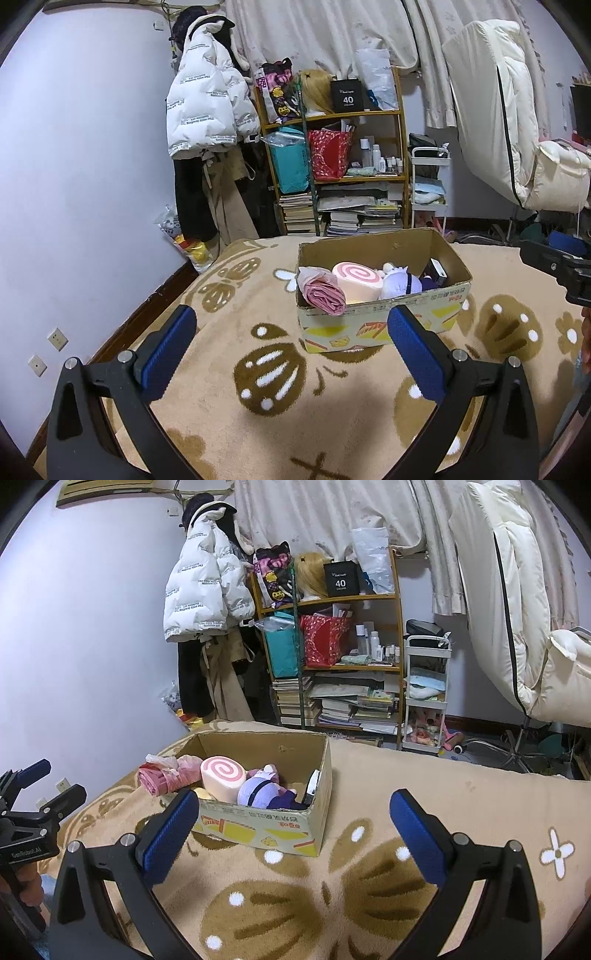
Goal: Organize soft objects
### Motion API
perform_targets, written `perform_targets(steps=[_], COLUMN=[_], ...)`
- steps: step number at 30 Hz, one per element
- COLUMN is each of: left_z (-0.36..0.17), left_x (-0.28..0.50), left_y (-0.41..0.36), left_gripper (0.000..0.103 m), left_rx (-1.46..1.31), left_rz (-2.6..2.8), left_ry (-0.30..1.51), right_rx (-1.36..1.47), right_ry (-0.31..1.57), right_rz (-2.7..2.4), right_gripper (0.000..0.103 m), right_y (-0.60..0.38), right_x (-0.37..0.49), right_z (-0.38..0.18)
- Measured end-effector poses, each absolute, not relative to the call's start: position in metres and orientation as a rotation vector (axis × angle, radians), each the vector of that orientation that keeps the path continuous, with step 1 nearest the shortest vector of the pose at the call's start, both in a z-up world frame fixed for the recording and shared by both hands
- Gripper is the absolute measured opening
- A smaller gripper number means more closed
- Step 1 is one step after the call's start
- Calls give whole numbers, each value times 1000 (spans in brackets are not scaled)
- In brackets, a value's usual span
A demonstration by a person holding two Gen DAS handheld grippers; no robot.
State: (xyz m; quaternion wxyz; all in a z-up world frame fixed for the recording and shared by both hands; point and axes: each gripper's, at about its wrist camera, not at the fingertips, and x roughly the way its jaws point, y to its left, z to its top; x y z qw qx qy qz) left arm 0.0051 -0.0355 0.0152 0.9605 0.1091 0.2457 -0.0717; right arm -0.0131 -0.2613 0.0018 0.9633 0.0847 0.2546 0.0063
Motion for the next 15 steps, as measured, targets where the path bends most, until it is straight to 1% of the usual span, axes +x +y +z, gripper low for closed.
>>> perform_targets(steps=[15], left_z=[18], left_x=[3], left_y=[-34], left_gripper=[102], left_rx=[209], left_rz=[-143], left_ry=[487], right_rx=[168], right_ry=[516], right_rz=[11], right_gripper=[103], right_y=[-261], right_x=[-13], right_z=[2])
